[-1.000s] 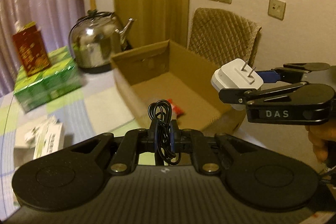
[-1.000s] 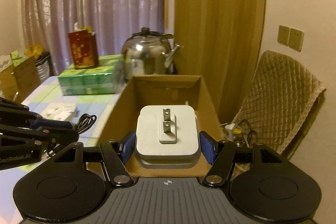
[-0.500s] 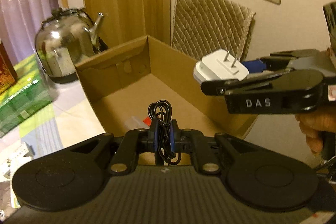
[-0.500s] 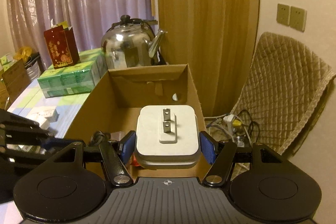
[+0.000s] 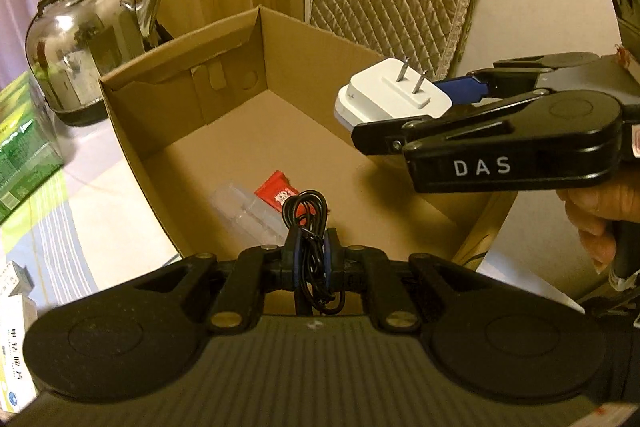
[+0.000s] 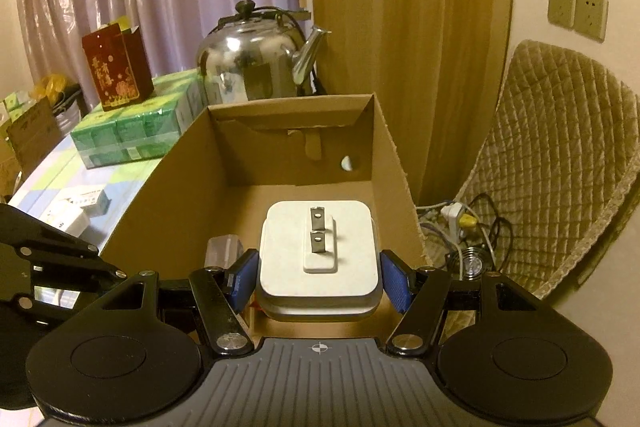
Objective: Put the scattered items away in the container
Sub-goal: 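Carry the cable and plug adapter over the cardboard box with both grippers, then open the left gripper to drop the cable while the right gripper lowers the plug adapter into the box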
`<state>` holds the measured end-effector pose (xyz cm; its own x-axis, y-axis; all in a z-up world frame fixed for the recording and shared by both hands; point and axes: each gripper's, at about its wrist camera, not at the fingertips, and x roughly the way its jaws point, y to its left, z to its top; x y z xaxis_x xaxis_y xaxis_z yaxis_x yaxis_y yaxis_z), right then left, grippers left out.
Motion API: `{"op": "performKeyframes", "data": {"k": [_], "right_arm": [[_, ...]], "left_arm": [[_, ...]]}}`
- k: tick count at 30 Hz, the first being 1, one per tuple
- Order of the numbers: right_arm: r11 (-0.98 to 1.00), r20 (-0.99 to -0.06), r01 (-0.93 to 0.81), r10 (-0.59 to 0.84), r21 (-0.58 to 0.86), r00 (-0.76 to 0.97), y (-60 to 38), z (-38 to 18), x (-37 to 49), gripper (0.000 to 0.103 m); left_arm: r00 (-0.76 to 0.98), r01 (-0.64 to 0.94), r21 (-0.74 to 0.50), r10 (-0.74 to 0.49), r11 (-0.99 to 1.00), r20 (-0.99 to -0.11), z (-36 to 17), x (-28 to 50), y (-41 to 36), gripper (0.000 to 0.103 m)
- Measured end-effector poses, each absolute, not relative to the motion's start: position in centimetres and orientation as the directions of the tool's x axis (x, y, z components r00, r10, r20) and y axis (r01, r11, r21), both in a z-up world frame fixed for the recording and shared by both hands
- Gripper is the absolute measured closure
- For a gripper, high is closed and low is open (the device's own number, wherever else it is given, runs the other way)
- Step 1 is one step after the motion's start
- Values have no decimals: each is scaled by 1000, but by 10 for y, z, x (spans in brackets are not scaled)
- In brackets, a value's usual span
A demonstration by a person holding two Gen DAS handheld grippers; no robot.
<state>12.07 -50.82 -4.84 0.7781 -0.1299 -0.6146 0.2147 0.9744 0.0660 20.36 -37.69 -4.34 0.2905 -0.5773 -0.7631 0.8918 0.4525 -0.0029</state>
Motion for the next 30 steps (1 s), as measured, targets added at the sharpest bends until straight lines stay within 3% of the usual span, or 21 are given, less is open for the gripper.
{"op": "performKeyframes", "data": {"k": [12, 30], "right_arm": [[976, -623, 208, -128, 58, 772, -509, -49, 121, 41], [993, -760, 107, -112, -57, 641, -482, -66, 151, 41]], "left_arm": [[307, 892, 12, -584, 452, -752, -39, 205, -374, 94], [448, 808, -1, -616, 589, -648, 1, 210, -316, 94]]}}
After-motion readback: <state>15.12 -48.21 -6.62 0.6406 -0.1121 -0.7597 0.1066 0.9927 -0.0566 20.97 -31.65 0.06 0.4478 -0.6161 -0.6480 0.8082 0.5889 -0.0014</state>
